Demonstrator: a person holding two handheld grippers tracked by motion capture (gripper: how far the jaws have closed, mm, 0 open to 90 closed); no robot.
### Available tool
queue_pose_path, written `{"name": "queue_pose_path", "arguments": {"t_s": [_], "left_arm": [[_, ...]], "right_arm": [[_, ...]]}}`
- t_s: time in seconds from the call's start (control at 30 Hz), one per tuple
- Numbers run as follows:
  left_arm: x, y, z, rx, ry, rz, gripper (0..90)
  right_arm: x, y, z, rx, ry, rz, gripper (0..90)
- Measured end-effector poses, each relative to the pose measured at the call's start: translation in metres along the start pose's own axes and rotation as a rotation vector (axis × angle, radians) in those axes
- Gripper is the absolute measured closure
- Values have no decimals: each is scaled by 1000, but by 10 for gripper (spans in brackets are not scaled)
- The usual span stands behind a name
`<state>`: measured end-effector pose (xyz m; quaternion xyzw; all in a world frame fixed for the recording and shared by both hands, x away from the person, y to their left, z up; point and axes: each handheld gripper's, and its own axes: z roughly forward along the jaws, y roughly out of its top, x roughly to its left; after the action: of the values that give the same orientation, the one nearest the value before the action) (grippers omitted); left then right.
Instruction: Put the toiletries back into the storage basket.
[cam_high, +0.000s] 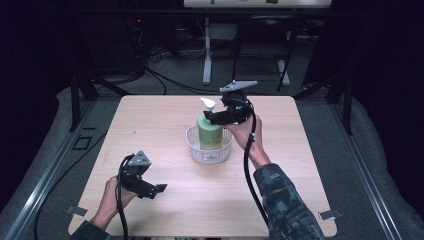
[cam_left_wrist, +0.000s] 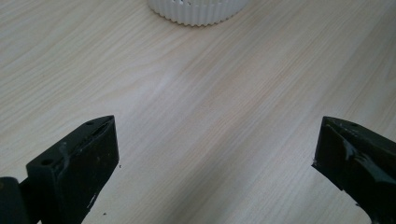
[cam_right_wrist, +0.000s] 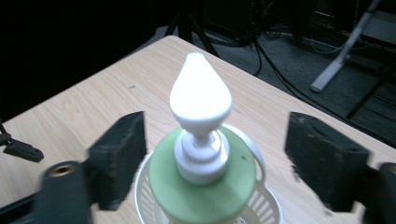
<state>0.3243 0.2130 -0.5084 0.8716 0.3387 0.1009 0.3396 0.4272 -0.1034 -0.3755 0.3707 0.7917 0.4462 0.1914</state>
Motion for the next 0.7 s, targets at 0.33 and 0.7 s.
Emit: {"name": "queue_pose_path", "arguments": {"t_s": [0.33,0.7], "left_arm": [[-1,0,0,4,3,4,0],[0,0,1,8,2,8,0]], "right_arm": [[-2,-6,-36,36,-1,-19,36],[-6,-32,-73,66,-32,-30,0]]}}
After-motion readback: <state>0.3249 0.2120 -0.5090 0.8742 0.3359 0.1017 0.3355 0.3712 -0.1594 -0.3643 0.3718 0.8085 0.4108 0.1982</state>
